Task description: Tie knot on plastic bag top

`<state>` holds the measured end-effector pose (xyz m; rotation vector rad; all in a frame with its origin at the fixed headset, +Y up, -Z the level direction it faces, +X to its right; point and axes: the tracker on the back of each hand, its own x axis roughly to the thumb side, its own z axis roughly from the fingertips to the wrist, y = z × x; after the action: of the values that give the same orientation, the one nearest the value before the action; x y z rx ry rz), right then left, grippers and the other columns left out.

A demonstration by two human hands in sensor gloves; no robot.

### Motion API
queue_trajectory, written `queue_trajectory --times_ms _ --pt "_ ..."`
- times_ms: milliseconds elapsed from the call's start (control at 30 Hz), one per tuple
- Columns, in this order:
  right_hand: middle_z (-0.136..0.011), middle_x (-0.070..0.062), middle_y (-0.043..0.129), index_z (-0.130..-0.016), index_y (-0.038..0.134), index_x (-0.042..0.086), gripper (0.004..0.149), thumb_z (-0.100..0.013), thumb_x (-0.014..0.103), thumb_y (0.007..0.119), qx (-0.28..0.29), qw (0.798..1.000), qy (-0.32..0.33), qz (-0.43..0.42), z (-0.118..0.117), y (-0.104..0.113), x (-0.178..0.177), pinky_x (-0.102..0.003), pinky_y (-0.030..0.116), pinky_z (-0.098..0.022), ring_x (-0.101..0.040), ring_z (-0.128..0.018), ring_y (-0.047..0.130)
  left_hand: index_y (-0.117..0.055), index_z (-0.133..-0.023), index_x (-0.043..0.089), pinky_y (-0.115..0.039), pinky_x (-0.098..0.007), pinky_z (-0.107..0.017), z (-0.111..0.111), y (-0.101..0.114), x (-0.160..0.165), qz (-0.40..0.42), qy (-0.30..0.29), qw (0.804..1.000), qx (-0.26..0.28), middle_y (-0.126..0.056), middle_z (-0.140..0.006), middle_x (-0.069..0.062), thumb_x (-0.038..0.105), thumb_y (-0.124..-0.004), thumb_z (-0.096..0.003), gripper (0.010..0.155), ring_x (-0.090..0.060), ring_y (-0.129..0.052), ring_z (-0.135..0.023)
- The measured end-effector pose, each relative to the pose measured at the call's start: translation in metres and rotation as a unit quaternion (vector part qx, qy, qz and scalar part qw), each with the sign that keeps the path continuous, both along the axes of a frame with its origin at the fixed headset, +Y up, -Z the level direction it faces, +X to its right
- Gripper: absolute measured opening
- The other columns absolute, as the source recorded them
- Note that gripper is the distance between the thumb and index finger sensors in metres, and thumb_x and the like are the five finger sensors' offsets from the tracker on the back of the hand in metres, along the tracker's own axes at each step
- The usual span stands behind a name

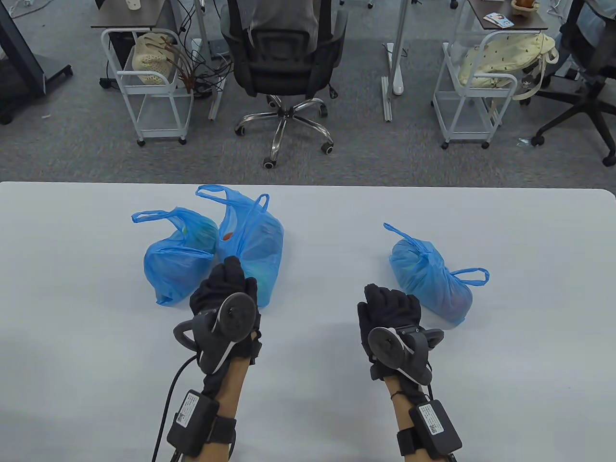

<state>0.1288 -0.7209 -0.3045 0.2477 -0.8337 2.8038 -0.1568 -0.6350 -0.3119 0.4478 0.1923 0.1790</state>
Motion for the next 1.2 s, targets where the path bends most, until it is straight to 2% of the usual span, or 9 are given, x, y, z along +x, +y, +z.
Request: queue_trajectory --times_ms 100,200,333,467,600,767,867,1033,1200 --pt "-0.079 -0.019 0.09 -0.089 0.079 0.009 0.049 -0.05 0.039 0.076 -0.003 1.0 0.006 0.013 0.0 -0.001 -0.004 -0.068 0.065 -0.052 -0.046 -0.071 0.09 -0.073 -0.099 0.021 -0.048 -0.056 -0.066 -0.02 0.007 0.012 -0.059 0.049 0.997 -0.03 -0.07 -0.105 -0.013 0.051 -0.079 -0.048 0.06 -0.041 -0.059 -0.093" --pt "-0.079 -0.019 0.09 -0.088 0.079 0.009 0.049 -0.05 0.039 0.076 -0.004 1.0 0.008 0.019 0.0 -0.001 -0.005 -0.068 0.065 -0.052 -0.046 -0.071 0.09 -0.068 -0.104 0.021 -0.016 -0.067 -0.07 -0.041 0.003 0.021 -0.129 0.101 0.983 -0.08 -0.047 -0.119 -0.011 0.06 -0.08 -0.0462 0.071 -0.043 -0.022 -0.107" --pt "-0.079 -0.019 0.09 -0.088 0.079 0.009 0.049 -0.05 0.039 0.076 -0.004 1.0 0.009 0.015 -0.002 -0.001 -0.005 -0.068 0.064 -0.052 -0.046 -0.071 0.09 -0.064 -0.106 0.016 0.001 -0.069 -0.065 -0.066 -0.016 0.021 -0.167 0.127 0.97 -0.124 -0.025 -0.124 -0.011 0.068 -0.08 -0.0428 0.083 -0.042 0.0 -0.107" --pt "-0.079 -0.019 0.09 -0.088 0.079 0.009 0.049 -0.05 0.039 0.076 -0.007 1.0 0.008 0.015 -0.005 -0.003 -0.005 -0.068 0.064 -0.052 -0.046 -0.071 0.09 -0.066 -0.105 0.014 0.002 -0.069 -0.065 -0.086 -0.031 0.025 -0.18 0.136 0.964 -0.139 -0.021 -0.124 -0.011 0.07 -0.08 -0.0414 0.085 -0.041 0.002 -0.106" --pt "-0.079 -0.019 0.09 -0.088 0.079 0.009 0.049 -0.05 0.039 0.076 -0.009 1.0 0.006 0.007 -0.009 -0.004 -0.003 -0.068 0.065 -0.052 -0.046 -0.071 0.09 -0.076 -0.098 0.013 0.0 -0.069 -0.066 -0.103 -0.04 0.03 -0.239 0.167 0.947 -0.137 -0.028 -0.124 -0.011 0.066 -0.084 -0.0413 0.078 -0.041 -0.002 -0.107" --pt "-0.079 -0.019 0.09 -0.088 0.079 0.01 0.048 -0.05 0.039 0.076 -0.014 1.0 0.002 -0.002 -0.011 -0.006 0.0 -0.068 0.065 -0.052 -0.046 -0.071 0.09 -0.096 -0.075 0.019 -0.007 -0.068 -0.068 -0.111 -0.045 0.033 -0.23 0.174 0.948 -0.134 -0.063 -0.116 -0.009 0.045 -0.09 -0.0434 0.042 -0.041 -0.019 -0.11" --pt "-0.079 -0.019 0.09 -0.088 0.08 0.01 0.048 -0.05 0.039 0.076 -0.014 1.0 0.002 -0.004 -0.01 -0.005 0.001 -0.068 0.065 -0.052 -0.046 -0.071 0.09 -0.095 -0.074 0.017 -0.012 -0.069 -0.069 -0.109 -0.046 0.035 -0.224 0.164 0.953 -0.122 -0.076 -0.108 -0.009 0.041 -0.089 -0.0438 0.039 -0.041 -0.03 -0.11" --pt "-0.079 -0.019 0.09 -0.088 0.08 0.01 0.048 -0.05 0.039 0.076 -0.015 1.0 0.002 -0.008 -0.011 -0.006 0.002 -0.068 0.065 -0.052 -0.046 -0.071 0.09 -0.091 -0.076 0.016 -0.018 -0.069 -0.07 -0.1 -0.032 0.033 -0.173 0.143 0.971 -0.084 -0.085 -0.097 -0.008 0.039 -0.082 -0.0463 0.039 -0.04 -0.042 -0.108" --pt "-0.079 -0.019 0.09 -0.088 0.08 0.01 0.049 -0.05 0.039 0.076 -0.016 1.0 -0.001 -0.012 -0.011 -0.006 0.004 -0.068 0.065 -0.052 -0.046 -0.071 0.09 -0.089 -0.077 0.018 -0.021 -0.068 -0.072 -0.086 -0.001 0.032 -0.07 0.103 0.991 -0.043 -0.085 -0.097 -0.007 0.04 -0.078 -0.0476 0.038 -0.04 -0.045 -0.108"
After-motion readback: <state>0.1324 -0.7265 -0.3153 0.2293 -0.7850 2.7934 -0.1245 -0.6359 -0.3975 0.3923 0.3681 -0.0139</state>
